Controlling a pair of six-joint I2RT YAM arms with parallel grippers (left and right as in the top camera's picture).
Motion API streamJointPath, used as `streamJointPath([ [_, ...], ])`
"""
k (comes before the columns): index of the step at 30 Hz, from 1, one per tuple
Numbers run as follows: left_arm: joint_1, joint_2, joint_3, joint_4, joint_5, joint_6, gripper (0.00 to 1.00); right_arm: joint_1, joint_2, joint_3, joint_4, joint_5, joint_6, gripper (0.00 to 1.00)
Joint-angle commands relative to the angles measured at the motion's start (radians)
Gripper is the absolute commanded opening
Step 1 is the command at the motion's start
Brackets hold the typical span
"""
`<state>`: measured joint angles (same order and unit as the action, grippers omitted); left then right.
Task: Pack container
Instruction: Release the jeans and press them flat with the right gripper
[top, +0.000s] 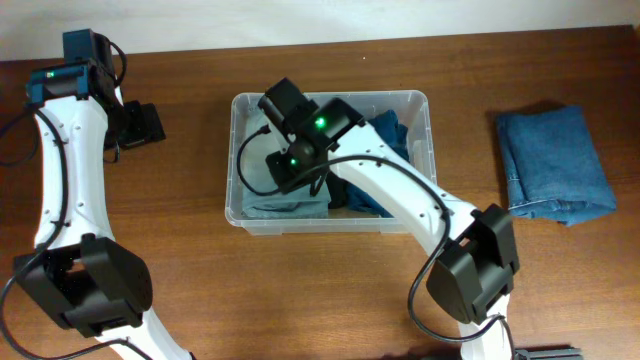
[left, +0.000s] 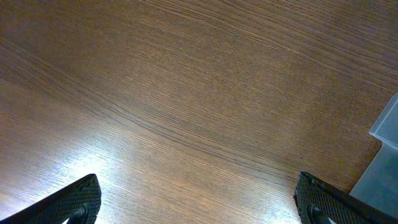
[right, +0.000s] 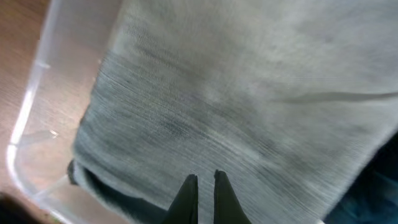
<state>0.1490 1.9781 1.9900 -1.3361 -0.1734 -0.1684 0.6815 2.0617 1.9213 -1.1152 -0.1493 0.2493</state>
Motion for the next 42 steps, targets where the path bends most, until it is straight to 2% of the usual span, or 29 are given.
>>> streamJointPath([
  [1,0.000,-0.024,0.013,0.000,-0.008,0.002,0.99,0.008,0.006,-0.051,0.034,0.019,-0.009,0.04],
  [12,-0.002,-0.024,0.013,0.000,-0.007,0.002,0.99,0.008,0.006,-0.204,0.162,0.000,-0.010,0.04],
  [24,-0.002,-0.024,0.013,0.000,-0.007,0.002,0.99,0.004,0.003,0.031,0.148,0.013,-0.011,0.04],
  [31,-0.002,-0.024,0.013,-0.001,-0.007,0.002,0.99,0.004,0.012,0.013,0.288,0.163,-0.010,0.05],
  [38,-0.002,-0.024,0.013,0.000,-0.007,0.002,0.99,0.004,0.072,0.006,0.431,0.164,-0.010,0.05],
  [42,-0.002,-0.024,0.013,0.000,-0.007,0.002,0.99,0.004,0.137,0.006,0.475,0.161,-0.010,0.09],
])
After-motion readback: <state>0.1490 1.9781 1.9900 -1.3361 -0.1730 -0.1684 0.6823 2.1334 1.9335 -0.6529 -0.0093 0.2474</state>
